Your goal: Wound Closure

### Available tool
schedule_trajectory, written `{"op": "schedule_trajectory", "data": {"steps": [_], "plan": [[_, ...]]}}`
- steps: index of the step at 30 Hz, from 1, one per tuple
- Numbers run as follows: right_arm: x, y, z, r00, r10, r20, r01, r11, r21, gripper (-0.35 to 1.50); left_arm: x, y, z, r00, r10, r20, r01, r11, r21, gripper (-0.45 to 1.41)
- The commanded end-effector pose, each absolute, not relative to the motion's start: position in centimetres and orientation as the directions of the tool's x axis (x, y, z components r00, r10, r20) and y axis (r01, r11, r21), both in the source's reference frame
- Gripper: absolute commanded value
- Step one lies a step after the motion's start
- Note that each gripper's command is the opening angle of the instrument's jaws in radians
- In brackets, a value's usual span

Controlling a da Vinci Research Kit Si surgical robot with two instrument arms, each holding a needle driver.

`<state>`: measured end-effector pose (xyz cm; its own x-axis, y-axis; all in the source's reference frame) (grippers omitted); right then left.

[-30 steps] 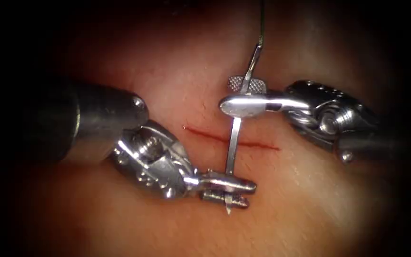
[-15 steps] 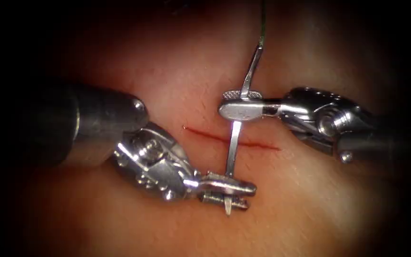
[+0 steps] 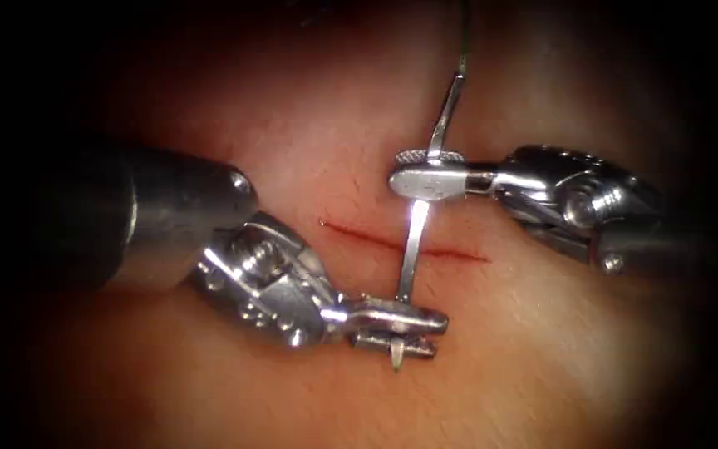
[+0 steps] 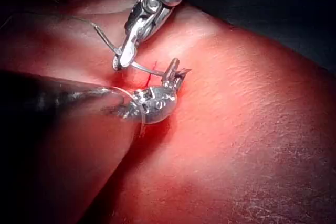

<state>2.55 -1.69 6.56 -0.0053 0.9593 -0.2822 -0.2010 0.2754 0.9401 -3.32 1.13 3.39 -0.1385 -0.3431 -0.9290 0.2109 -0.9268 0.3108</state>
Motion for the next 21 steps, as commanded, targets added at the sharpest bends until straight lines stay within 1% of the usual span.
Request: {"op": "schedule_trajectory", "data": {"steps": [1,3,5,7,10,14,15,16,17,20,21], "plan": [[2.62,-1.67,6.60,-0.002,0.953,-0.303,-0.200,0.296,0.934,-0.35,-3.36,1.15,3.40,-0.144,-0.285,-0.948,0.202,-0.946,0.254,0.88],[2.61,-1.62,6.58,-0.008,0.954,-0.300,-0.208,0.292,0.934,-0.35,-3.33,1.18,3.34,-0.151,-0.218,-0.964,0.195,-0.963,0.187,1.03],[2.59,-1.57,6.56,-0.012,0.944,-0.329,-0.224,0.319,0.921,-0.35,-3.28,1.20,3.29,-0.153,-0.179,-0.972,0.192,-0.970,0.149,1.11],[2.56,-1.49,6.52,-0.015,0.932,-0.362,-0.242,0.348,0.906,-0.35,-3.20,1.22,3.25,-0.153,-0.147,-0.977,0.192,-0.974,0.117,1.16],[2.49,-1.38,6.47,-0.020,0.910,-0.413,-0.273,0.393,0.878,-0.35,-3.09,1.23,3.23,-0.155,-0.100,-0.983,0.193,-0.979,0.069,1.14],[2.44,-1.23,6.39,0.015,0.864,-0.503,-0.334,0.478,0.812,-0.35,-2.98,1.21,3.25,-0.168,-0.022,-0.986,0.179,-0.984,-0.009,0.88],[2.43,-1.19,6.38,0.026,0.852,-0.523,-0.346,0.498,0.795,-0.35,-2.96,1.20,3.26,-0.179,0.017,-0.984,0.167,-0.985,-0.048,0.69],[2.43,-1.15,6.36,0.038,0.837,-0.546,-0.359,0.521,0.774,-0.35,-2.95,1.19,3.27,-0.190,0.056,-0.980,0.153,-0.984,-0.086,0.57],[2.43,-1.11,6.34,0.049,0.820,-0.570,-0.371,0.545,0.752,-0.35,-2.94,1.18,3.29,-0.202,0.095,-0.975,0.136,-0.983,-0.124,0.37],[2.41,-1.01,6.30,0.101,0.764,-0.637,-0.416,0.614,0.671,-0.35,-2.94,1.15,3.35,-0.240,0.251,-0.938,0.062,-0.960,-0.273,0.12],[2.41,-0.99,6.29,0.110,0.748,-0.654,-0.425,0.631,0.650,-0.35,-2.95,1.13,3.38,-0.250,0.294,-0.922,0.038,-0.949,-0.313,0.10]]}}
